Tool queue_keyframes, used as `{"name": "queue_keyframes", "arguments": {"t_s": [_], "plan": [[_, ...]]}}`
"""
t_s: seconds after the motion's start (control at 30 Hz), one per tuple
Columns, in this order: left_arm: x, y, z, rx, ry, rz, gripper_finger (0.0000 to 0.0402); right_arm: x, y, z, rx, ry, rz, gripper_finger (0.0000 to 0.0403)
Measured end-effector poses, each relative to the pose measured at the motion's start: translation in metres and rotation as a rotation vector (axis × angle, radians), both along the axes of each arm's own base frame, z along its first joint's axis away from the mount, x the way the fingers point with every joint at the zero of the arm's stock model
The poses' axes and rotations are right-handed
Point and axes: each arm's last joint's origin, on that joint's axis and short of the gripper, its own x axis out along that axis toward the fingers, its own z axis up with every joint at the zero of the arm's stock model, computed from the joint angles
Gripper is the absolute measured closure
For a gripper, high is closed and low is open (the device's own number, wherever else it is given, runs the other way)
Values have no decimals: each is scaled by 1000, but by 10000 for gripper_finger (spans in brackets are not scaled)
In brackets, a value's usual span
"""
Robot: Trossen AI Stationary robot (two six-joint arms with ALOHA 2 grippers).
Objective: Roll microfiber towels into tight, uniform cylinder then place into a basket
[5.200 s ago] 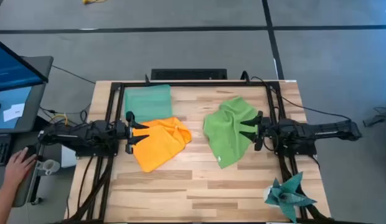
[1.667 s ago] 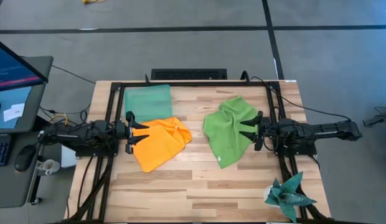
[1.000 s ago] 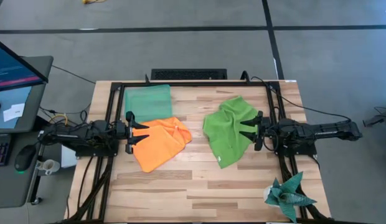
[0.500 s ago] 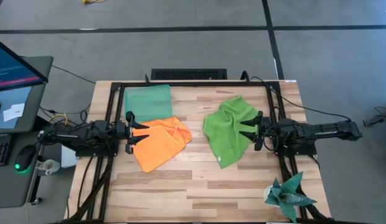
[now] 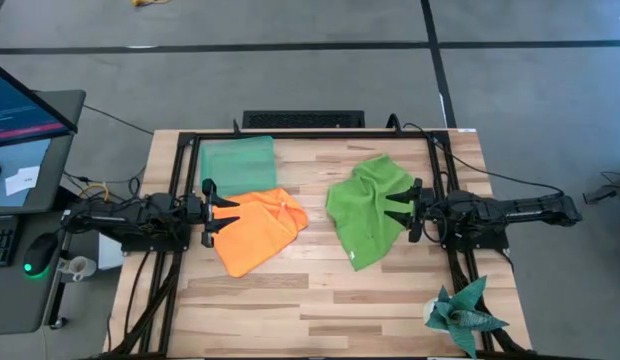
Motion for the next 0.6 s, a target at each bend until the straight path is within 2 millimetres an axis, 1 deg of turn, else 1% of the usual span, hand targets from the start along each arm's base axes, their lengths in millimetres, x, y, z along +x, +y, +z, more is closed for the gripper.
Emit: {"name": "queue_keyframes", "arguments": {"t_s": [0.43,0.6], "plan": [[0,0,0,-9,0,0,233,0,0,0,0,0,0,143],[0,0,0,-151,-17,-7,233,0,0,0,0,1,0,143]]}}
